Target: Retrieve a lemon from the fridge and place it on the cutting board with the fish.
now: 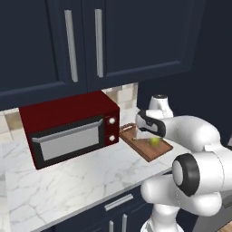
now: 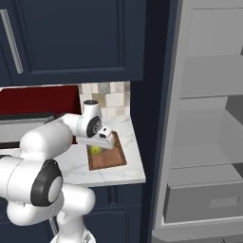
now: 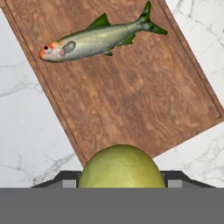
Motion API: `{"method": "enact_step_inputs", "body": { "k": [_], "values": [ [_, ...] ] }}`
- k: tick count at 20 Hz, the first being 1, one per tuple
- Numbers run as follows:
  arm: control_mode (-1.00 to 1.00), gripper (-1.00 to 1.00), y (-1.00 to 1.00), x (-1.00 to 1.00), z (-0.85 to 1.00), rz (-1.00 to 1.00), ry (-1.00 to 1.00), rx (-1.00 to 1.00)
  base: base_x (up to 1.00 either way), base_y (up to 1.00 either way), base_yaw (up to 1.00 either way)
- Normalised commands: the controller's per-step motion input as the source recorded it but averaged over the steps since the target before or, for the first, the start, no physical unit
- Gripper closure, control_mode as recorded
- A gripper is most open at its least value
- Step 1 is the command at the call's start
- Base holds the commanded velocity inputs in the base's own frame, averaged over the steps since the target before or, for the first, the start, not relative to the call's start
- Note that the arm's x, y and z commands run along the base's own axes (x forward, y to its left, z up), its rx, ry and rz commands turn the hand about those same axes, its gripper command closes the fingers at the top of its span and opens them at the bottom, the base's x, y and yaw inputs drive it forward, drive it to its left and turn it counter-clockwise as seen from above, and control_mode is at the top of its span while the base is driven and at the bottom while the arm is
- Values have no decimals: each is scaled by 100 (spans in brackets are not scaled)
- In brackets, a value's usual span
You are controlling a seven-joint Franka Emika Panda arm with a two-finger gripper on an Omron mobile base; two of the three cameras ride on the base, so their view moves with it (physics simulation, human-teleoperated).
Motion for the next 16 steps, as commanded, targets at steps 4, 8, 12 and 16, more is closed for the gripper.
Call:
{"method": "enact_step_inputs", "body": {
  "k": [4, 8, 12, 16],
  "values": [
    [-100, 100, 0, 0, -43, 0, -11, 0, 0, 0, 0],
    [-100, 100, 0, 0, -47, 0, -9, 0, 0, 0, 0],
    [-100, 100, 0, 0, -43, 0, -13, 0, 0, 0, 0],
    [-100, 100, 0, 17, -10, 0, -4, 0, 0, 0, 0]
  ]
}}
